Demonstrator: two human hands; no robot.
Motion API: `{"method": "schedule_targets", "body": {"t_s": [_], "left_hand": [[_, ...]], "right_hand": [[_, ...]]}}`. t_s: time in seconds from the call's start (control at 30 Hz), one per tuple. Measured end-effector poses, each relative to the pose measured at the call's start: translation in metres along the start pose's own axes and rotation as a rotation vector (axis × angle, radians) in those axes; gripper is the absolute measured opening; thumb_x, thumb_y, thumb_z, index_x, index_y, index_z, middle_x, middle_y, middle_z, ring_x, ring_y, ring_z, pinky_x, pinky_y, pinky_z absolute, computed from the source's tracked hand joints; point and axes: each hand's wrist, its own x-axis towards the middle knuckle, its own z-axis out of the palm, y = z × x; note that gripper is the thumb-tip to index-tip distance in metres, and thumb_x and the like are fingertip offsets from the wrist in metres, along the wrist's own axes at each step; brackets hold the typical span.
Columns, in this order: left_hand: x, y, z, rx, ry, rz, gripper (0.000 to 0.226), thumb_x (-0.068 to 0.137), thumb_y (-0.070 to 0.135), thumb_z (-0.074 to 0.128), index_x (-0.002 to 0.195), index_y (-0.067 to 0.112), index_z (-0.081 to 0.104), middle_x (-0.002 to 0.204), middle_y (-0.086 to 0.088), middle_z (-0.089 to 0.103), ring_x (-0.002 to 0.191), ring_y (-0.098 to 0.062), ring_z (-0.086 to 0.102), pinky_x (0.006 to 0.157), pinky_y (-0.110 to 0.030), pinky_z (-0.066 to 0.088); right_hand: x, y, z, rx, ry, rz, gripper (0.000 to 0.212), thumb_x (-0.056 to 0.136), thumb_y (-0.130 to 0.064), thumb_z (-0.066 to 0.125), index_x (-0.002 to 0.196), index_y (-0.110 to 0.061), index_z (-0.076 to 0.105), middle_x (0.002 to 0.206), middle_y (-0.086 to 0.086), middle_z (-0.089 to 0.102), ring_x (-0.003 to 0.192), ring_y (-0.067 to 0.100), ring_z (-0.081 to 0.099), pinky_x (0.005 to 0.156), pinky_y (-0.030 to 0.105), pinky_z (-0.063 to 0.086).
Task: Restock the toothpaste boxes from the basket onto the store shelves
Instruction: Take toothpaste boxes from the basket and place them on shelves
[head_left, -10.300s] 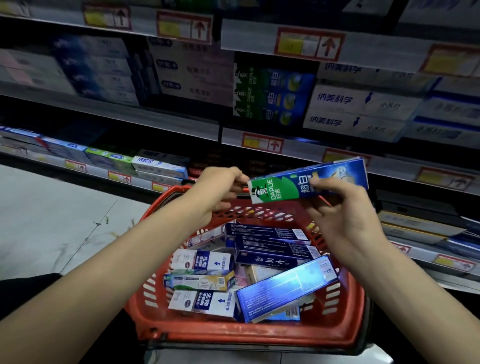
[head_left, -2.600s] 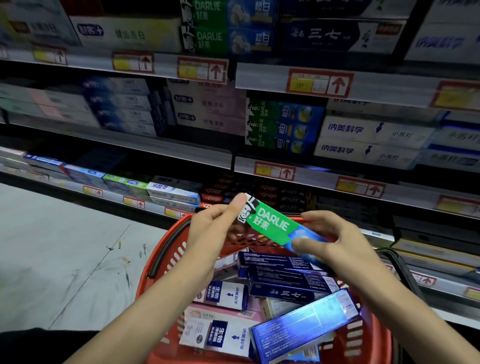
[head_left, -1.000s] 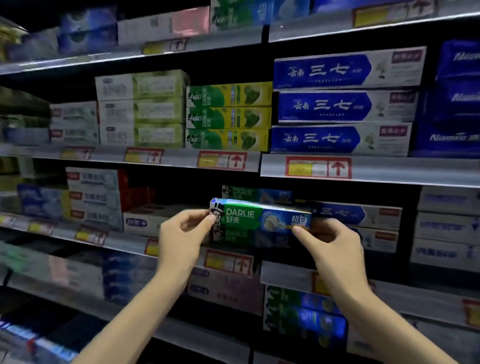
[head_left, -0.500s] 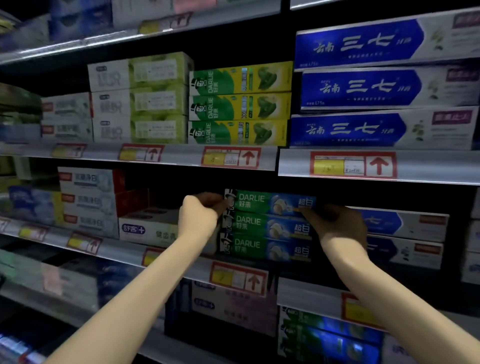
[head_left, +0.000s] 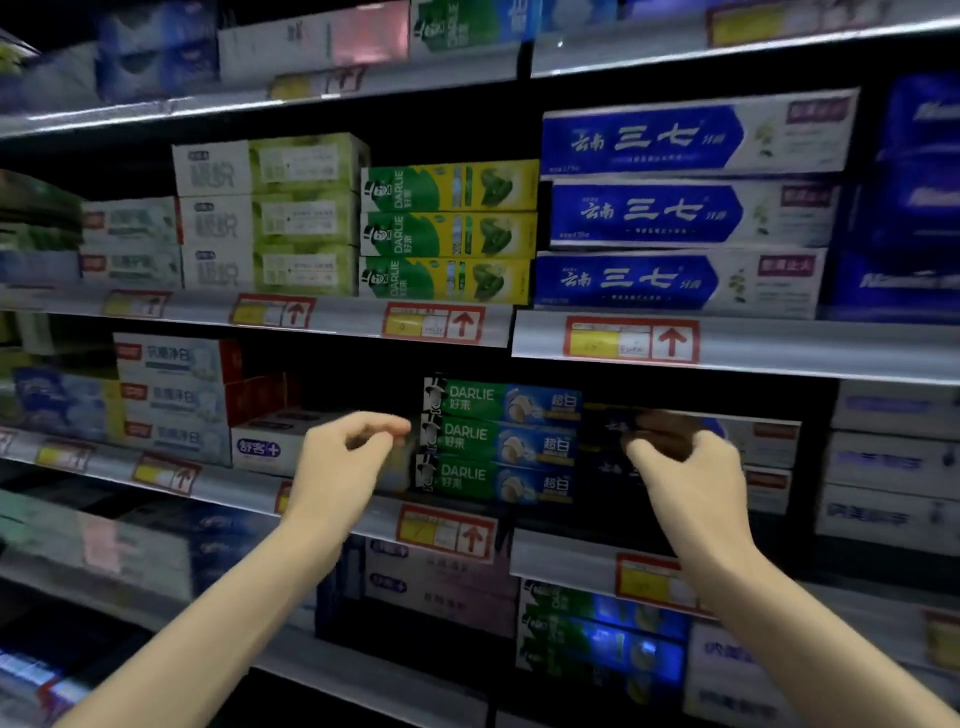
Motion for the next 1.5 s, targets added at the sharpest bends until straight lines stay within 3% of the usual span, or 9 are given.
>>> {"method": "schedule_targets", "body": {"t_s": [0.13, 0.43, 0.67, 0.87, 1.1, 1.2, 1.5], "left_hand": [[-0.057, 0.018, -0.007, -0.102, -0.08, -0.185, 0.03, 0.104, 0.007, 0.057, 0.098, 0.024, 0.081, 0.093, 0.005, 0.08, 0.088, -0.016, 0.068, 0.069, -0.029, 0.046], [-0.167, 0.044, -0.003, -0.283, -0.233, -0.457, 0.027, 0.104, 0.013, 0.059, 0.098, 0.022, 0.084, 0.1, -0.005, 0.081, 0.096, -0.025, 0.071, 0.077, -0.035, 0.047], [-0.215, 0.052, 0.016, -0.33, -0.321, -0.457, 0.023, 0.104, 0.013, 0.059, 0.107, 0.018, 0.081, 0.102, -0.007, 0.08, 0.09, -0.021, 0.072, 0.079, -0.036, 0.05], [-0.244, 0.019, 0.029, -0.248, -0.426, -0.469, 0.024, 0.103, 0.014, 0.059, 0.102, 0.022, 0.082, 0.102, -0.008, 0.08, 0.088, -0.018, 0.071, 0.076, -0.033, 0.049], [-0.257, -0.028, 0.038, -0.164, -0.433, -0.512, 0.023, 0.102, 0.01, 0.06, 0.101, 0.02, 0.081, 0.102, -0.008, 0.08, 0.084, -0.016, 0.071, 0.071, -0.031, 0.05], [-0.255, -0.036, 0.044, -0.148, -0.475, -0.509, 0.023, 0.1, 0.009, 0.061, 0.098, 0.021, 0.081, 0.095, -0.004, 0.08, 0.077, -0.013, 0.069, 0.07, -0.027, 0.046], [-0.272, -0.06, 0.062, 0.127, -0.769, -0.547, 0.021, 0.1, 0.013, 0.059, 0.103, 0.019, 0.079, 0.095, -0.004, 0.08, 0.077, -0.011, 0.069, 0.067, -0.024, 0.047]], "right_hand": [[-0.039, -0.014, -0.042, 0.033, -0.067, -0.008, 0.014, 0.095, -0.021, 0.073, 0.108, -0.027, 0.072, 0.1, -0.008, 0.073, 0.095, 0.006, 0.067, 0.078, 0.023, 0.049], [-0.125, -0.024, -0.133, 0.053, -0.229, 0.067, 0.016, 0.097, -0.022, 0.071, 0.103, -0.036, 0.074, 0.095, -0.025, 0.074, 0.09, -0.008, 0.067, 0.079, 0.017, 0.05], [-0.16, -0.017, -0.172, 0.034, -0.223, 0.102, 0.012, 0.098, -0.026, 0.07, 0.105, -0.035, 0.073, 0.093, -0.027, 0.072, 0.086, -0.006, 0.067, 0.076, 0.019, 0.05], [-0.184, 0.01, -0.188, -0.011, -0.245, 0.126, 0.013, 0.098, -0.023, 0.071, 0.105, -0.033, 0.073, 0.094, -0.022, 0.073, 0.088, -0.001, 0.068, 0.07, 0.017, 0.055], [-0.196, 0.055, -0.181, -0.085, -0.295, 0.162, 0.013, 0.096, -0.021, 0.073, 0.106, -0.029, 0.074, 0.1, -0.004, 0.075, 0.096, 0.009, 0.07, 0.084, 0.027, 0.055], [-0.198, 0.078, -0.173, -0.141, -0.305, 0.166, 0.014, 0.096, -0.018, 0.073, 0.109, -0.023, 0.075, 0.096, 0.002, 0.076, 0.089, 0.013, 0.07, 0.077, 0.028, 0.051], [-0.215, 0.123, -0.147, -0.439, -0.639, 0.228, 0.015, 0.09, -0.022, 0.076, 0.105, -0.022, 0.077, 0.086, -0.005, 0.076, 0.083, 0.009, 0.069, 0.082, 0.027, 0.051]]}}
